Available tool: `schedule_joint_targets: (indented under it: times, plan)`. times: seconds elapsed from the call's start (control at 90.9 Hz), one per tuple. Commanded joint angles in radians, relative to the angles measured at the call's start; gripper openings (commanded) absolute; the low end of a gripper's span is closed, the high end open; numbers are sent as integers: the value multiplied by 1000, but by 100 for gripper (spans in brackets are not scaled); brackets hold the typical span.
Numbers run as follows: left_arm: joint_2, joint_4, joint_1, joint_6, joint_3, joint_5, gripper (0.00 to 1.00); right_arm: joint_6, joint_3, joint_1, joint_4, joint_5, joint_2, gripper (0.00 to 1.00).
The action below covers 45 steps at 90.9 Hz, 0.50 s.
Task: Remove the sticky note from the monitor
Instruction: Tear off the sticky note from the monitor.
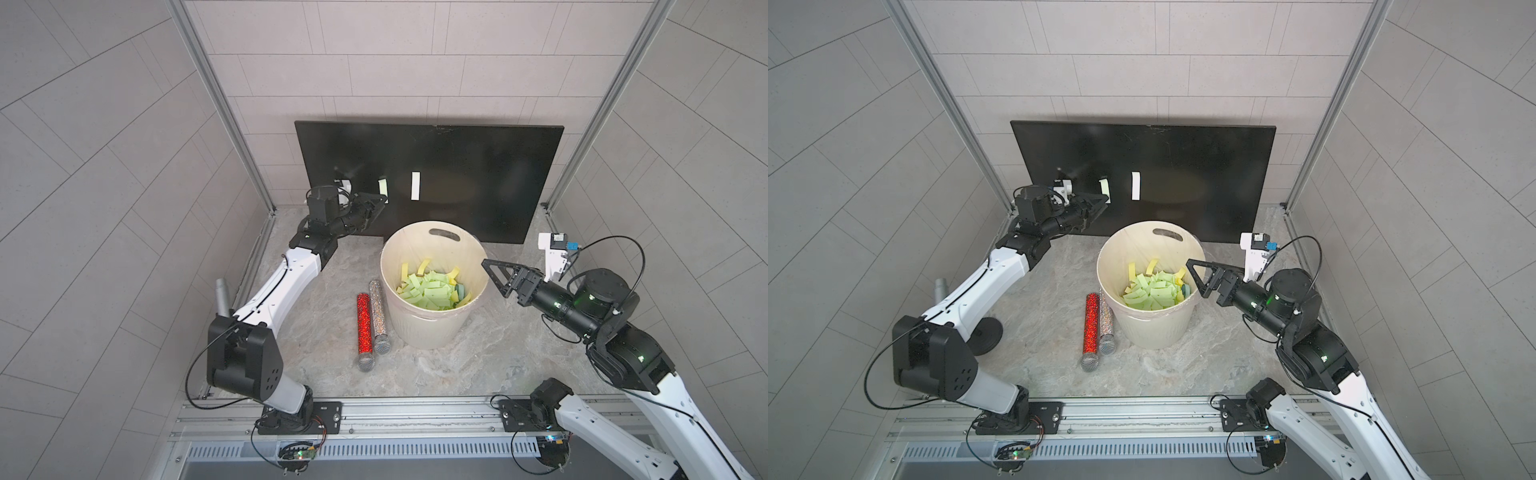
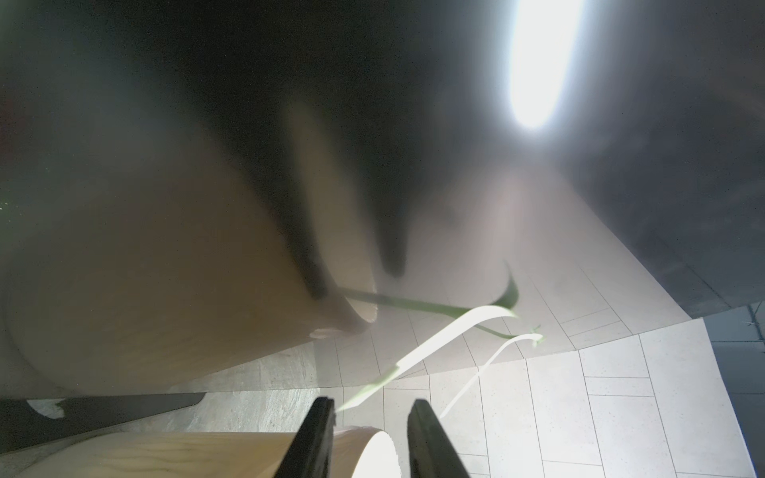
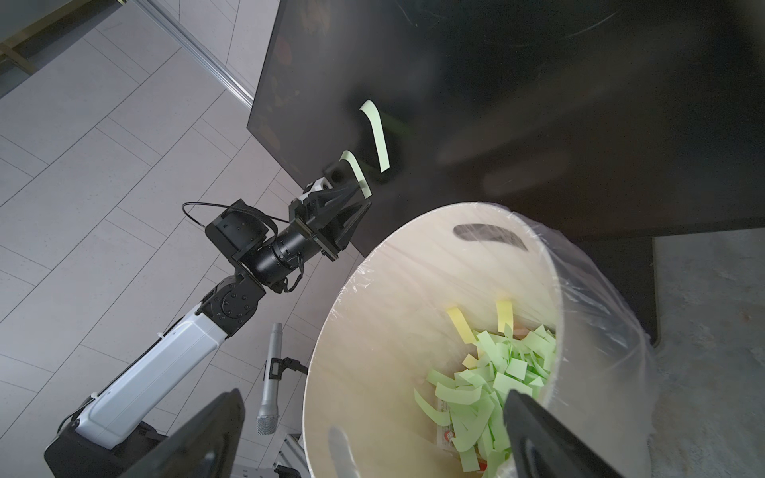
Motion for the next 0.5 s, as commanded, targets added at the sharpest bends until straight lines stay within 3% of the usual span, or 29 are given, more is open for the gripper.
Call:
schedule_joint_targets:
  times: [0.0,0.231,0.484]
  plan:
    - [-8,42,3,-11,2,-13,34,-2,19,-5,6,-9,-1,100]
    - [7,79,1,-40,15,-11,32,-3,30,-7,1,-10,3,100]
    - [-6,68,1,-35,8,-21,18,-1,31,-7,1,-12,3,100]
